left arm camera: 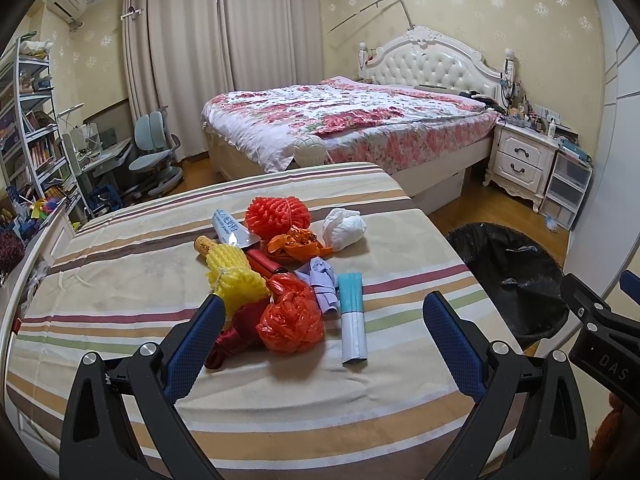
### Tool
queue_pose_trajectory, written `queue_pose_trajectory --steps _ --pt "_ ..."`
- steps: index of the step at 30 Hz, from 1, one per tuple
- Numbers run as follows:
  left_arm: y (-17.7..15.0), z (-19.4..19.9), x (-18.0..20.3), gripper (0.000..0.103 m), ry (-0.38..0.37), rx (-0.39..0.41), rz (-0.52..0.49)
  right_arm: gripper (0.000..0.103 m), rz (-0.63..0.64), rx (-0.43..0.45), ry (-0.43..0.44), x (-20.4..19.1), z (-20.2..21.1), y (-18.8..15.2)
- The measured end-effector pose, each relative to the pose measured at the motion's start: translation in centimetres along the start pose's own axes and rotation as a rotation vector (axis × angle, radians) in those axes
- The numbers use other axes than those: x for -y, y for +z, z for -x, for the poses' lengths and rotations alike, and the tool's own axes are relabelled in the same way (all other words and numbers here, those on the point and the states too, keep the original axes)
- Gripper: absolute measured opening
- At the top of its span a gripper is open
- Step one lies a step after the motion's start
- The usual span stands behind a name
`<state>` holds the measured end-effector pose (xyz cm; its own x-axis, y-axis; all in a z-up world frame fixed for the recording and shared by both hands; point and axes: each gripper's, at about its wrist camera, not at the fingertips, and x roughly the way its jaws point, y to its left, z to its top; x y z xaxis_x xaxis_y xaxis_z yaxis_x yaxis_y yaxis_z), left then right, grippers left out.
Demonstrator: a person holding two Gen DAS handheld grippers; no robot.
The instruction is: Collect trash
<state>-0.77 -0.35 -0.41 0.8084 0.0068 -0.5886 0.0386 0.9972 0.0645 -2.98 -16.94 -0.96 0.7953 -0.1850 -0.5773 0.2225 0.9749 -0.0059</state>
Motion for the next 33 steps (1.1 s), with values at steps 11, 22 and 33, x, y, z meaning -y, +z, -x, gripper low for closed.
queue_pose_trajectory --steps 11,22,33 --pt "0.0 -0.1 0.1 0.096 0.0 -0.002 -0.002 0.099 -0.001 -0.003 0.001 0.0 -0.1 0.0" --pt "-0.4 -0.2 0.3 0.096 0.006 -0.008 -0.006 0.099 -0.012 -0.023 0.006 -0.2 -0.6 -1.4" --pt "-2.1 -0.9 -3.8 0.096 0.057 -0.057 0.038 0.099 0.03 -0.064 0.062 -3.4 -1.4 -2.1"
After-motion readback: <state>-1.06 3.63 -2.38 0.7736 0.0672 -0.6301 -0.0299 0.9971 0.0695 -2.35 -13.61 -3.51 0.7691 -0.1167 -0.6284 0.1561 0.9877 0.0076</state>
